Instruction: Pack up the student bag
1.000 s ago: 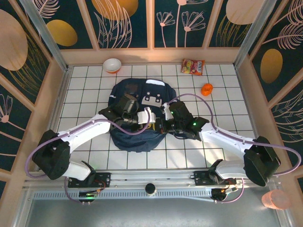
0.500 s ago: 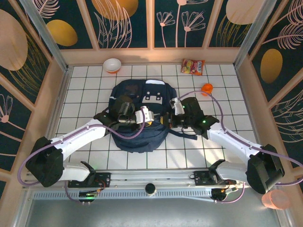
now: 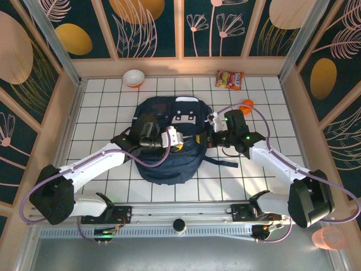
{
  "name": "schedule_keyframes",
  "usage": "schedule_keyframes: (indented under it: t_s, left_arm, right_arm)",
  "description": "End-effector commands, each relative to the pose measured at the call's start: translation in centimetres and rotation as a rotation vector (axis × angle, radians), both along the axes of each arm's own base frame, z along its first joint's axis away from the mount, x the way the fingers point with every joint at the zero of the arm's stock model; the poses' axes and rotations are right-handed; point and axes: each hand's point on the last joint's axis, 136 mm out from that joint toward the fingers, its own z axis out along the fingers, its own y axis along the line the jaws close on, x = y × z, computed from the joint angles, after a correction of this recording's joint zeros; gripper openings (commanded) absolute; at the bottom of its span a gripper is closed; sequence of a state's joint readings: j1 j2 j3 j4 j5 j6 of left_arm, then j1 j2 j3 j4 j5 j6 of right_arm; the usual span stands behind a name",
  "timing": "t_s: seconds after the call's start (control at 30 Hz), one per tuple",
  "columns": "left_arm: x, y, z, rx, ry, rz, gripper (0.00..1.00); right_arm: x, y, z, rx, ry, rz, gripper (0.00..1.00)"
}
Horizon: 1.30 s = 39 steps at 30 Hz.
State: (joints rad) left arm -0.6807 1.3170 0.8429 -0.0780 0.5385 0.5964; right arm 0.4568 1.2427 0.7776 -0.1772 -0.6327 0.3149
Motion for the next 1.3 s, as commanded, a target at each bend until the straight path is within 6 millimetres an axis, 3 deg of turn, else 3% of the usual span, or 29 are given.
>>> schedule_keyframes:
  t_s: [0.0,0.23,0.37,0.57,0.73,0.9,1.13,1.27]
  left_arm:
    - [-2.3,0.0,1.8,-0.066,0.015,-0.084,0.0]
    - [-3.9,0.0,1.5,-0.073,0.041,-0.169,0.0]
    - [-4.2,0.1,1.0,-0.052,0.05,-0.192,0.0]
    - [-2.4,-0.2,1.6,-0.106,-0.006,-0.098,0.03]
    - [-1.5,-0.4,1.4,-0.103,-0.02,-0.061,0.01]
    - [0.7,-0.3,0.8,-0.073,-0.037,0.036,0.0]
    - [4.8,-1.6,5.7,-0.099,-0.153,0.118,0.0]
    - [6.3,-2.9,11.6,-0.241,-0.182,0.157,0.0]
  right_arm:
    - [4.2,-3.1,-0.2,-0.082,-0.059,-0.137,0.0]
    - [6.2,-4.0,-1.4,-0.102,-0.022,-0.202,0.0]
    - [6.4,-3.9,-1.0,-0.076,-0.024,-0.215,0.0]
    - [5.2,-4.0,1.0,-0.032,-0.062,-0.209,0.0]
    - [4.2,-5.2,3.6,-0.067,-0.082,-0.235,0.29]
    - [3.5,-5.8,5.0,-0.065,-0.013,-0.293,0.38]
    - [3.9,-6.7,3.4,-0.101,0.083,-0.375,0.42]
    - [4.8,-8.0,3.3,-0.093,0.094,-0.456,0.42]
